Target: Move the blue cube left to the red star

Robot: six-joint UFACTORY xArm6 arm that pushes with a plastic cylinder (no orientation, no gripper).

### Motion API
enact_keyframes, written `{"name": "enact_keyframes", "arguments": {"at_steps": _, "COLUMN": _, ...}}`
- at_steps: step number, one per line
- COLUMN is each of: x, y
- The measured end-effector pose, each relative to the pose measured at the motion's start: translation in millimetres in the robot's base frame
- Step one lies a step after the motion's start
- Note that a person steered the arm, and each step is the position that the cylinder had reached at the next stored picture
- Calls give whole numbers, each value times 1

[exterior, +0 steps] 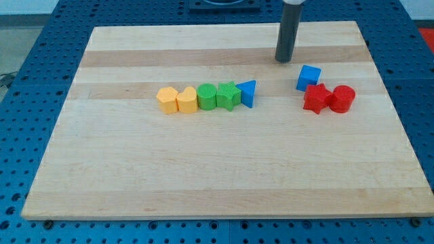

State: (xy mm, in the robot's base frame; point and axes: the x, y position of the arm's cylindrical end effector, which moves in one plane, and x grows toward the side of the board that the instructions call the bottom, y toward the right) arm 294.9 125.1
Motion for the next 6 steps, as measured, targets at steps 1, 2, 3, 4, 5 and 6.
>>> {"name": "enact_keyframes", "arguments": {"at_steps": 1, "x": -18, "y": 37}}
{"name": "enact_keyframes", "arguments": {"at_steps": 2, "x": -19, "y": 68}}
{"name": "enact_keyframes", "arguments": {"at_steps": 3, "x": -11, "y": 81}}
{"name": "enact_keyframes", "arguments": {"at_steps": 4, "x": 1, "y": 75}}
{"name": "enact_keyframes", "arguments": {"at_steps": 5, "x": 11, "y": 67}}
{"name": "enact_keyframes", "arguments": {"at_steps": 6, "x": 26, "y": 63}}
